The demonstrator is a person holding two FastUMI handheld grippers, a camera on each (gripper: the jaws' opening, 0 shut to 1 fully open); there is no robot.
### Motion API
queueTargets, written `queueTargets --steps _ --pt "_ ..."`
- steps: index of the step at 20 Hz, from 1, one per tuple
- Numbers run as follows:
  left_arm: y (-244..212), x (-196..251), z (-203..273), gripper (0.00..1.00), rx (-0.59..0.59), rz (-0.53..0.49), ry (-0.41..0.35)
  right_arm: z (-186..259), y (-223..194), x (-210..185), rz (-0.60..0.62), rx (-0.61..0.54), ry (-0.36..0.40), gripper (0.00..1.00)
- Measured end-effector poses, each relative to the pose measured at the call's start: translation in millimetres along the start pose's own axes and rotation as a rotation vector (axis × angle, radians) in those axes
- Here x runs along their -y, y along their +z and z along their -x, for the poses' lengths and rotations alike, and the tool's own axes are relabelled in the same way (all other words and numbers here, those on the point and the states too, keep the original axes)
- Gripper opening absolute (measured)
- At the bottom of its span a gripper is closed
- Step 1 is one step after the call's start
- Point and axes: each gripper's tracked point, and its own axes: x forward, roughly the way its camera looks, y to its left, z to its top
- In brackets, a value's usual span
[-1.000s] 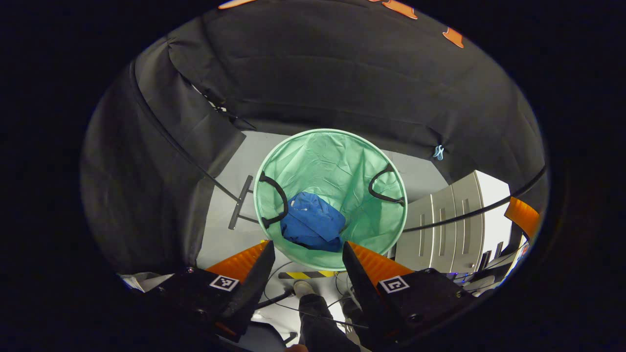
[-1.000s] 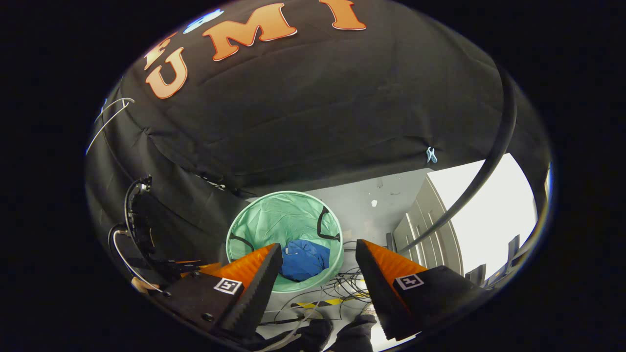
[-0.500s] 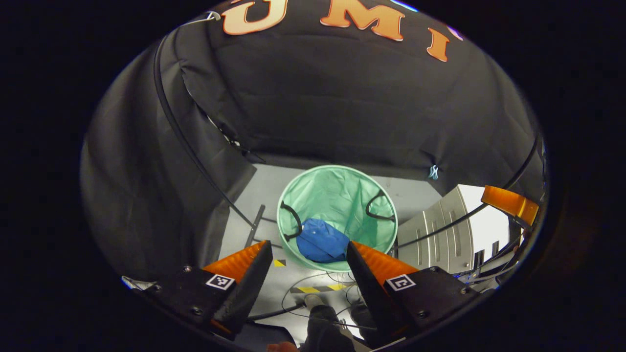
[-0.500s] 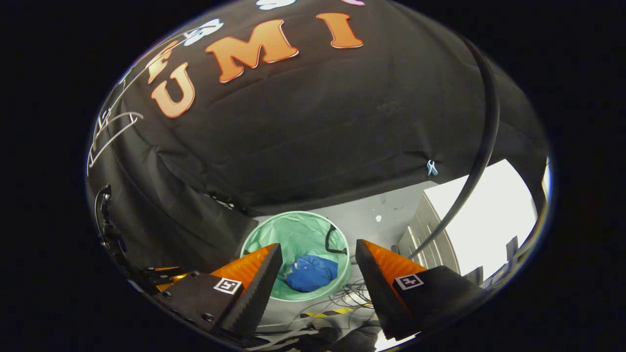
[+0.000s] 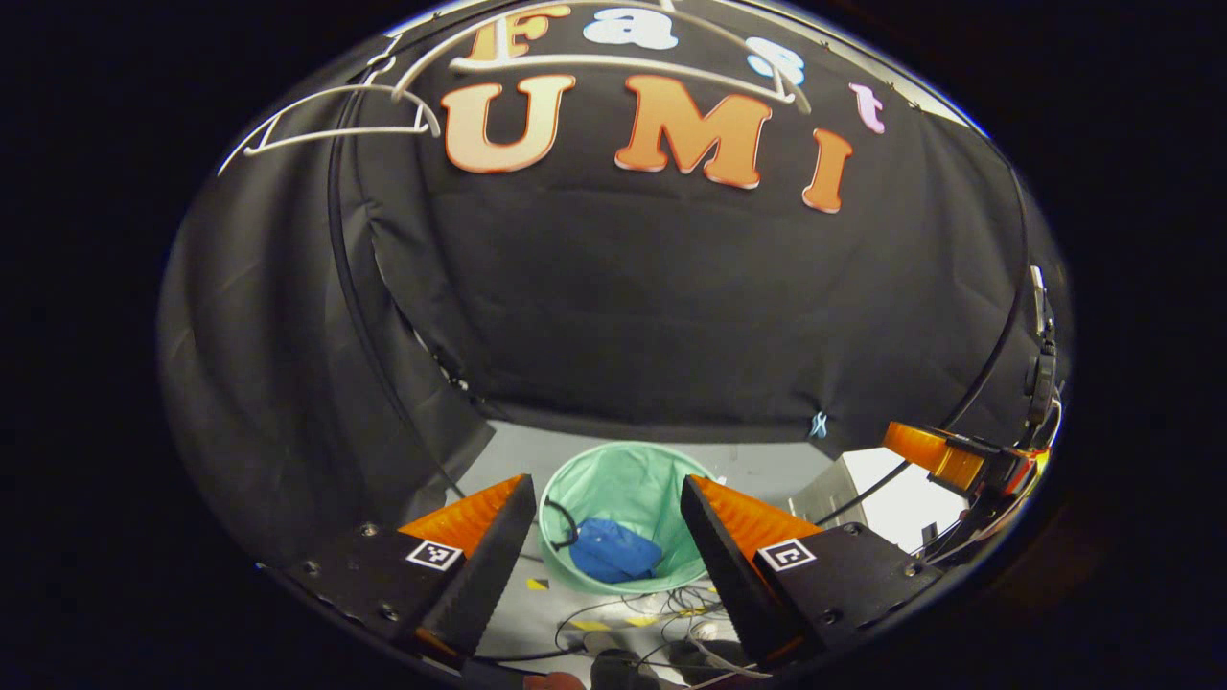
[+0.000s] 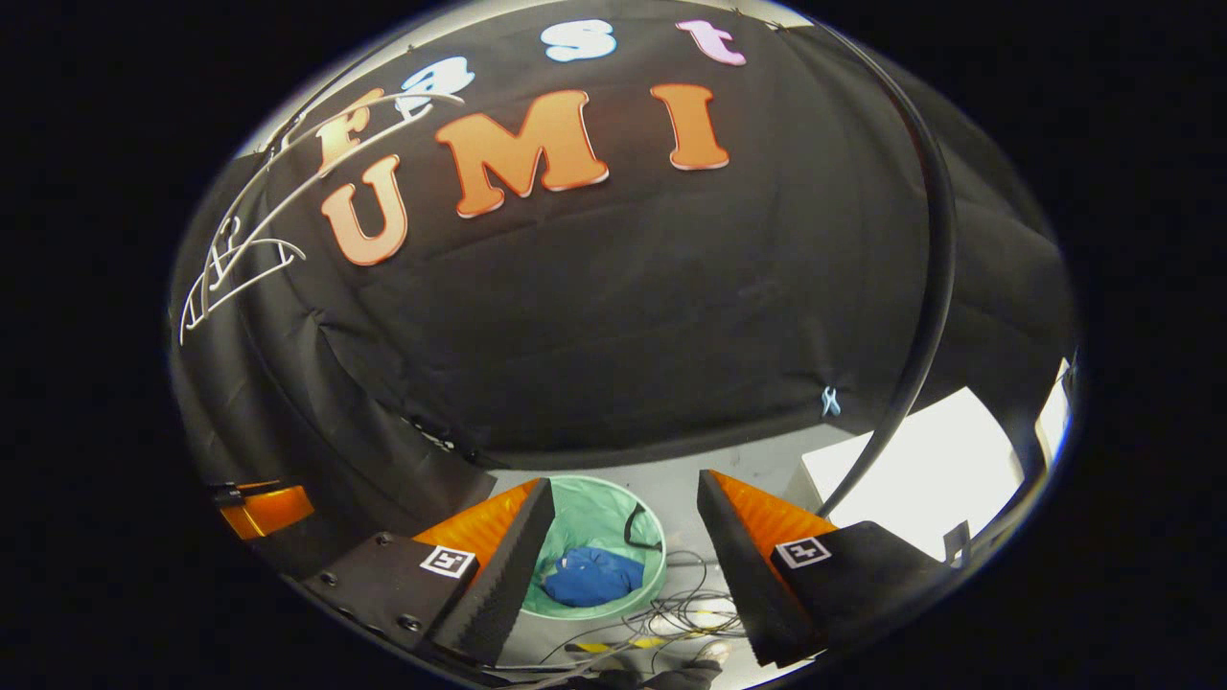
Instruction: Grasp the clothes on the hanger with both hands and then place them into the laundry hamper below.
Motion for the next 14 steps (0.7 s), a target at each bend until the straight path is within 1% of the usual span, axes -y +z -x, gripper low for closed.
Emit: queueTargets --steps 3,4,5,6,7,9,10,11,12,13,14 --pt "59.2 3.2 15.1 0.96 0.134 -0.021 -0.008 23.6 41.8 -7.4 0.022 0.104 0.004 0.98" --pt "73.3 6.9 22.1 0.97 0.172 -0.02 -0.017 32.5 54.8 -9.5 0.028 0.133 0.008 1.0" --pt "90.0 10.2 28.3 0.96 0.206 -0.012 -0.027 40.3 67.9 -14.0 0.034 0.163 0.014 0.98" --pt "103.7 11.9 33.8 0.96 0.24 -0.002 -0.038 46.9 84.1 -18.6 0.037 0.194 0.02 1.0" --pt "117.7 13.2 40.1 0.96 0.276 0.002 -0.044 54.2 98.0 -22.6 0.044 0.224 0.025 0.98" --pt "146.5 12.6 53.5 0.96 0.348 0.001 -0.042 66.6 119.7 -27.1 0.051 0.278 0.031 0.98" --pt "159.0 9.5 59.0 0.95 0.382 -0.003 -0.035 74.6 127.1 -27.7 0.052 0.298 0.03 1.0" --pt "165.7 9.5 67.2 0.95 0.415 -0.006 -0.03 80.6 134.9 -29.3 0.051 0.316 0.03 0.98" --pt "176.3 9.9 72.4 0.94 0.45 -0.009 -0.031 88.3 142.7 -30.2 0.047 0.338 0.032 0.98" --pt "185.3 6.8 77.5 0.93 0.478 -0.011 -0.026 94.7 149.2 -31.7 0.041 0.36 0.036 0.89" --pt "189.3 5.6 75.9 0.93 0.496 -0.013 -0.022 97.9 154.3 -33.1 0.044 0.378 0.033 0.89"
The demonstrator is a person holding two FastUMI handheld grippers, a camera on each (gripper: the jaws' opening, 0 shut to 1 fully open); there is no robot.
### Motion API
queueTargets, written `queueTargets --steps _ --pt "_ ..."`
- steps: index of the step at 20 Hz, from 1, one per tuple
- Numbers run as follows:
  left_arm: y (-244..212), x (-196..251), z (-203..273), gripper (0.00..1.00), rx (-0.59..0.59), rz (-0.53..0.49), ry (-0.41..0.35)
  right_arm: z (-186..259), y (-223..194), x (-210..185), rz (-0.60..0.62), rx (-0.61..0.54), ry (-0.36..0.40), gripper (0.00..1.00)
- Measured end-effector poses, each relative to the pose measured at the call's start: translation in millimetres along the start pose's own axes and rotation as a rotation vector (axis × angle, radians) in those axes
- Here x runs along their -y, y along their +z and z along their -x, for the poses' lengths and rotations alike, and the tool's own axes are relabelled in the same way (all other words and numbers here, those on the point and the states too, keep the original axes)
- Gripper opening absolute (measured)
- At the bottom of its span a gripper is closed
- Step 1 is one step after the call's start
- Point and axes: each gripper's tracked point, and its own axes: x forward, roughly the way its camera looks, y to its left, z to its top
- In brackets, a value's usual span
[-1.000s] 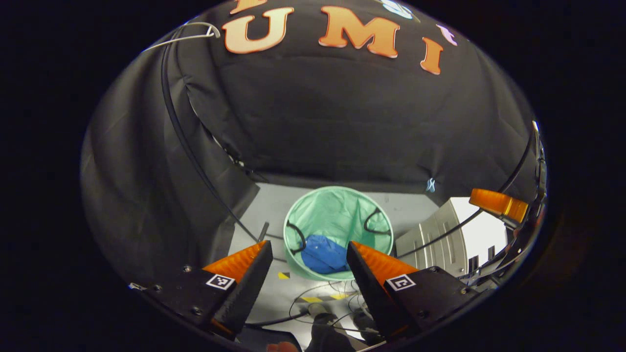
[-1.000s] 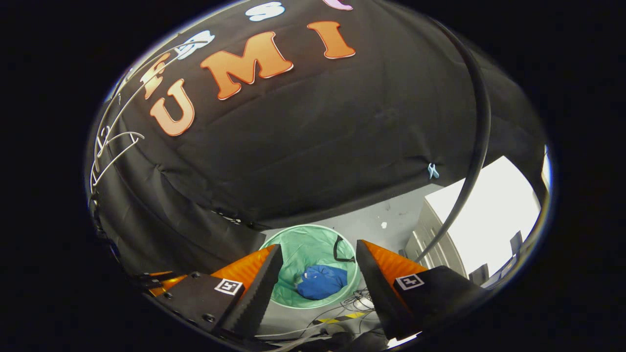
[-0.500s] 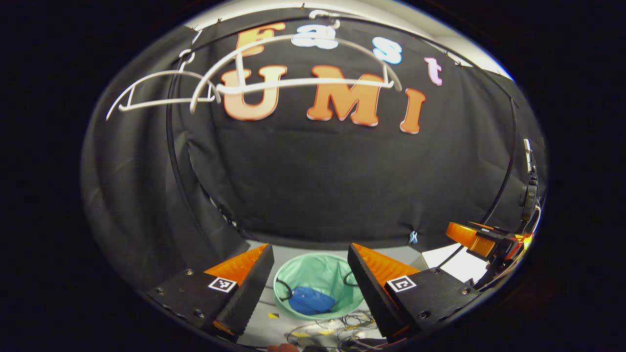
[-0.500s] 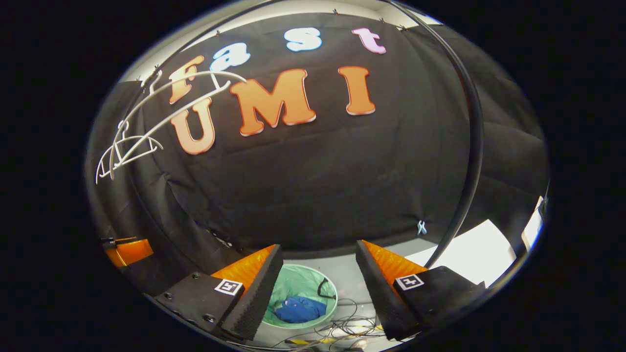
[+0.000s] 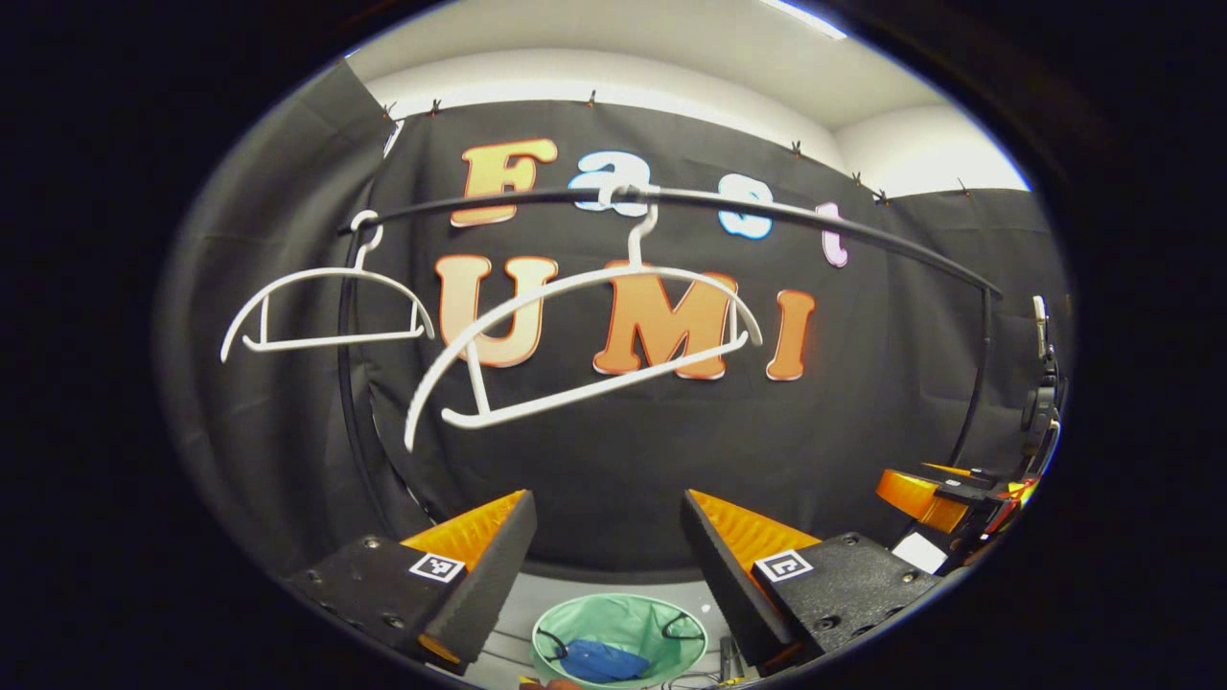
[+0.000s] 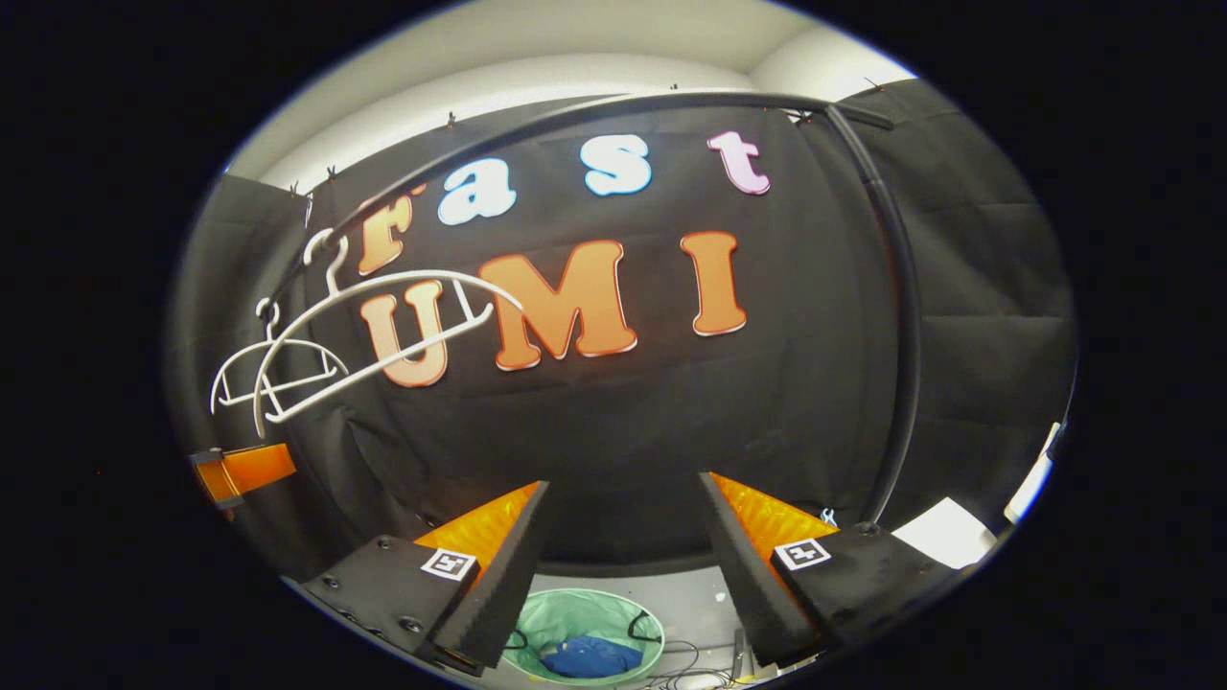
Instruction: Grasp the clothes on the hanger with both hands and then place them into the laundry hamper below.
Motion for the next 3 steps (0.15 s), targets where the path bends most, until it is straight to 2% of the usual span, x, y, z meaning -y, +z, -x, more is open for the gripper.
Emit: queueTargets --steps 1,3 --pt "-2.6 -0.9 -3.8 0.92 0.003 -0.004 0.002 1.6 3.2 3.4 0.006 0.011 -0.003 1.0" --pt "-5.7 0.8 -4.4 0.92 -0.006 -0.005 -0.004 4.1 5.1 5.5 0.006 0.018 -0.006 0.88"
